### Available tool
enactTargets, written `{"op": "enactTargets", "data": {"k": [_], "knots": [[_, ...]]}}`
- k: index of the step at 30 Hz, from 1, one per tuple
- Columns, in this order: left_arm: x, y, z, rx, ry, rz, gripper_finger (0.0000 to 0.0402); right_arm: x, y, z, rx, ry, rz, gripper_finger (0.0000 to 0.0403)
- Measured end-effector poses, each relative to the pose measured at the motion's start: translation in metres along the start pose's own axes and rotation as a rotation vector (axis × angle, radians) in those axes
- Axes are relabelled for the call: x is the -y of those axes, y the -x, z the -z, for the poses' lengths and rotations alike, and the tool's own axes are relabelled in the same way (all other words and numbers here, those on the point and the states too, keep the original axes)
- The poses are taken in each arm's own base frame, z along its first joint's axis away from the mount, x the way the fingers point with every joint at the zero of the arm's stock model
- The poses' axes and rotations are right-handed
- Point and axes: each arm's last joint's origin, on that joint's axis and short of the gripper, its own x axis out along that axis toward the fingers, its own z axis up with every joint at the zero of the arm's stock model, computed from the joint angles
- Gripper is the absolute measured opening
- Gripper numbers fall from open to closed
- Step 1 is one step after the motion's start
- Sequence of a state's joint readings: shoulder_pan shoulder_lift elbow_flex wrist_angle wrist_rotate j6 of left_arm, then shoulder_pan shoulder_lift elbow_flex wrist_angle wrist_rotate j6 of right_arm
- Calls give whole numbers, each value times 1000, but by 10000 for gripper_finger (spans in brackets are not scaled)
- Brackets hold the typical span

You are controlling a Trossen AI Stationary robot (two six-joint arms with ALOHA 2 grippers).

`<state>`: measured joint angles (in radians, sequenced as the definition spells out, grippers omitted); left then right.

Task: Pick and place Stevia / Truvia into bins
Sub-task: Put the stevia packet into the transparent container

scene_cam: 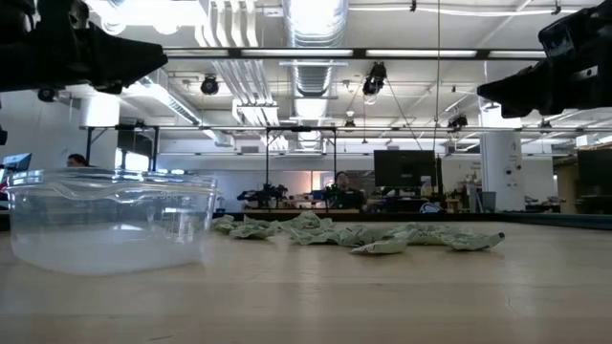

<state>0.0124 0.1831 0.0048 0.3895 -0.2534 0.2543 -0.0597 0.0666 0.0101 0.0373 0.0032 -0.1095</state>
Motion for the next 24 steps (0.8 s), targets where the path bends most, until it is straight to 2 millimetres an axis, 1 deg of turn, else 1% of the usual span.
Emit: {"op": "enactTargets", "data": {"k": [3,5,7,9,11,14,16,18,20,22,24], "knots": [[-1,0,0,-2,-77,-15,212,0,0,0,-2,-22,0,9],[0,0,1,-12,-98,-12,212,0,0,0,-2,-99,-1,9],[1,0,3,-33,-56,-4,212,0,0,0,-2,-182,0,9],[2,-1,7,-68,57,7,212,0,0,1,-5,-211,-2,9],[3,-2,7,-79,112,24,212,0,0,2,-21,-212,-4,9],[6,-4,11,-150,31,117,212,-1,0,4,-40,-207,-4,9],[7,-7,9,-197,3,134,212,-1,0,4,-41,-193,-4,9],[7,-11,7,-256,-26,125,212,-1,0,4,-39,-155,-5,9],[6,-18,1,-287,-36,107,212,0,-1,2,-18,-132,-4,9],[6,-26,-6,-312,-43,101,212,0,-1,-1,5,-127,-3,9],[7,-37,-8,-364,-45,63,212,0,-1,-3,26,-125,-2,9]]}}
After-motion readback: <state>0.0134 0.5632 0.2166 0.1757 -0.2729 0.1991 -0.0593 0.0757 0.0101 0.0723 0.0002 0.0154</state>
